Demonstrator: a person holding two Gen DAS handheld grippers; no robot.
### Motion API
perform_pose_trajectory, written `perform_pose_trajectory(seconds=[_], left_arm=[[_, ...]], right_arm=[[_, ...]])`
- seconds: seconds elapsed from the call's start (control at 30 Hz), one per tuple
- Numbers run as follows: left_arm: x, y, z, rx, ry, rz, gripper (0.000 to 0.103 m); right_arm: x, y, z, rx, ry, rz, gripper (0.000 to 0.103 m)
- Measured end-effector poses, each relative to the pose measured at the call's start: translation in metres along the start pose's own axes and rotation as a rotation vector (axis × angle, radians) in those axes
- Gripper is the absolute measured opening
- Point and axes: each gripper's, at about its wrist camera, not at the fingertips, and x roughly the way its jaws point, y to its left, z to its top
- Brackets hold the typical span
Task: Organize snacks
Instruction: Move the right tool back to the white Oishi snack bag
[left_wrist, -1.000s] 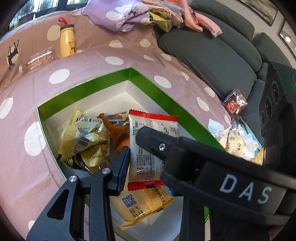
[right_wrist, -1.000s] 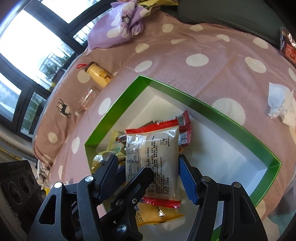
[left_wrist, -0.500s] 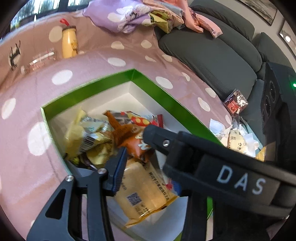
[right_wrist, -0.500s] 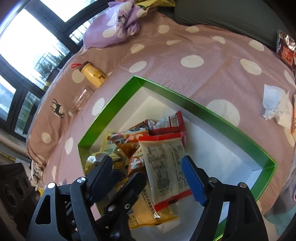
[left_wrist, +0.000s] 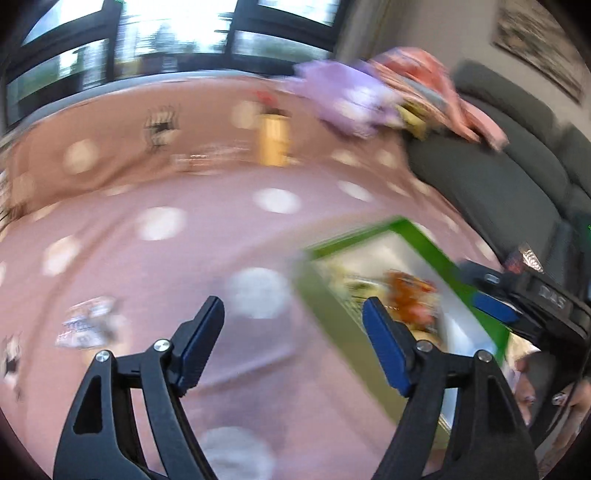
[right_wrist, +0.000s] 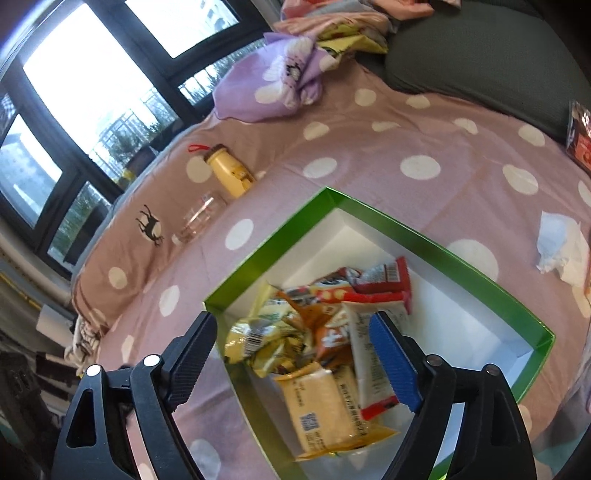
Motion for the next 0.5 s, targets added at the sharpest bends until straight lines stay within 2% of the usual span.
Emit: perform_pose_trajectory(seconds=[0.13,0.33,0.5], left_arm=[[-0.031,0.065,-0.010,-0.161,-0.045,0.085,0.085],[-0.061,0.123,-0.049,-0.304,-0.034,0.248,0.087],[-0.062,0.157,-0.077,-0.439,-0.024,0.258,0.087]], right_arm=[[0.003,0.015,-0.004,-0.046,0.005,0.013,0.086],[0.005,0.041,-0.014,-0.115,0.007,-0.002,0.089],[0.012,0.073,-0.028,-0.212,0.030,0.002,0.089]])
